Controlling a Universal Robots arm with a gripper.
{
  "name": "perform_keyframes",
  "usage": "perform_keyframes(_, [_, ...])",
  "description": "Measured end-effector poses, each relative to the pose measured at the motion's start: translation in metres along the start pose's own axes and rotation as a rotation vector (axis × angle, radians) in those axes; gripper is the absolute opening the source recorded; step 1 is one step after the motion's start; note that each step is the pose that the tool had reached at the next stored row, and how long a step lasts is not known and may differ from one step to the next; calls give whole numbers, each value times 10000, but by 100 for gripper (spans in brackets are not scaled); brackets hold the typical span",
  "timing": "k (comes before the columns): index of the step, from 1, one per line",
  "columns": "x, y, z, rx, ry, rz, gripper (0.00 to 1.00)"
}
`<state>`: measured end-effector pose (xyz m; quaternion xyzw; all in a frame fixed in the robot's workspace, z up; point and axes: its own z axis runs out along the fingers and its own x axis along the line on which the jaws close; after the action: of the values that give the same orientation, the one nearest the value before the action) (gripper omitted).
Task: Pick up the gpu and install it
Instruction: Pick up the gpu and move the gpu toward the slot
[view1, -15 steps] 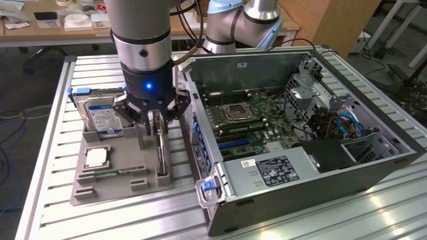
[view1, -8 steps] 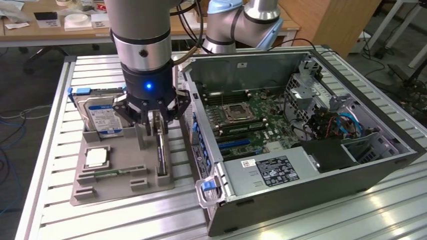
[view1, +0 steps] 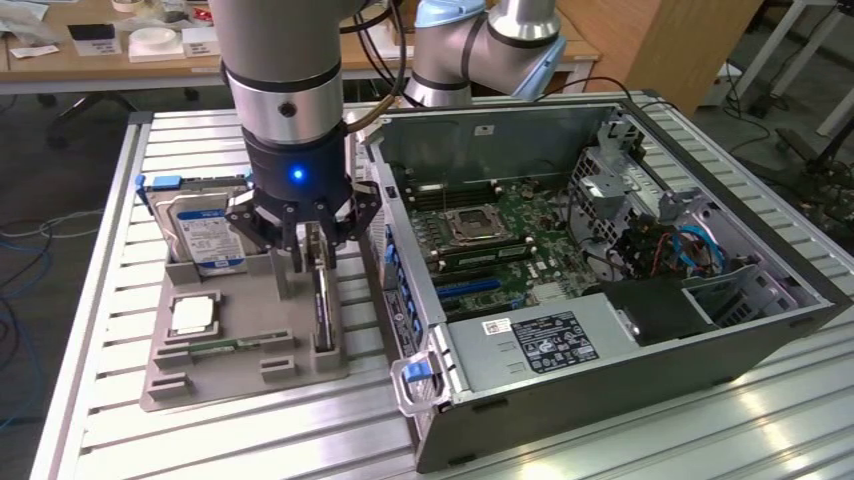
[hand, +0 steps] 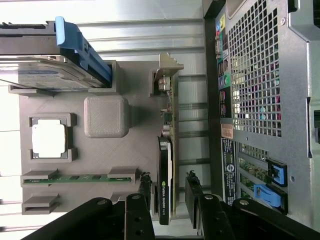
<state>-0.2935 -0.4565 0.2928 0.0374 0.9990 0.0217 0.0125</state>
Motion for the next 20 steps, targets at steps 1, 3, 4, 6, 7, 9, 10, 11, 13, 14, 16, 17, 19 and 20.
perform_keyframes(1, [0, 0, 7, -3, -2, 0, 42])
perform_keyframes(3, [1, -1, 21, 1, 0, 1, 42])
perform_keyframes(4, [1, -2, 27, 0, 1, 1, 42])
perform_keyframes(6, [1, -2, 37, 1, 1, 0, 42])
perform_keyframes(7, [1, -2, 40, 3, 2, 0, 42])
perform_keyframes(9, [2, -2, 42, 3, 3, 1, 42])
perform_keyframes(10, [1, -3, 43, 2, 1, 1, 42])
perform_keyframes(11, [1, -3, 44, 2, 1, 1, 42])
perform_keyframes(13, [1, -3, 52, -3, -2, 1, 42])
perform_keyframes(14, [1, -3, 60, -5, -2, 1, 42])
perform_keyframes(16, [2, -4, 75, -2, 1, 0, 42])
perform_keyframes(17, [2, -4, 86, -3, 0, 1, 42])
perform_keyframes(19, [2, -5, 103, -3, 1, 0, 42])
perform_keyframes(20, [3, -5, 110, -3, 1, 0, 42])
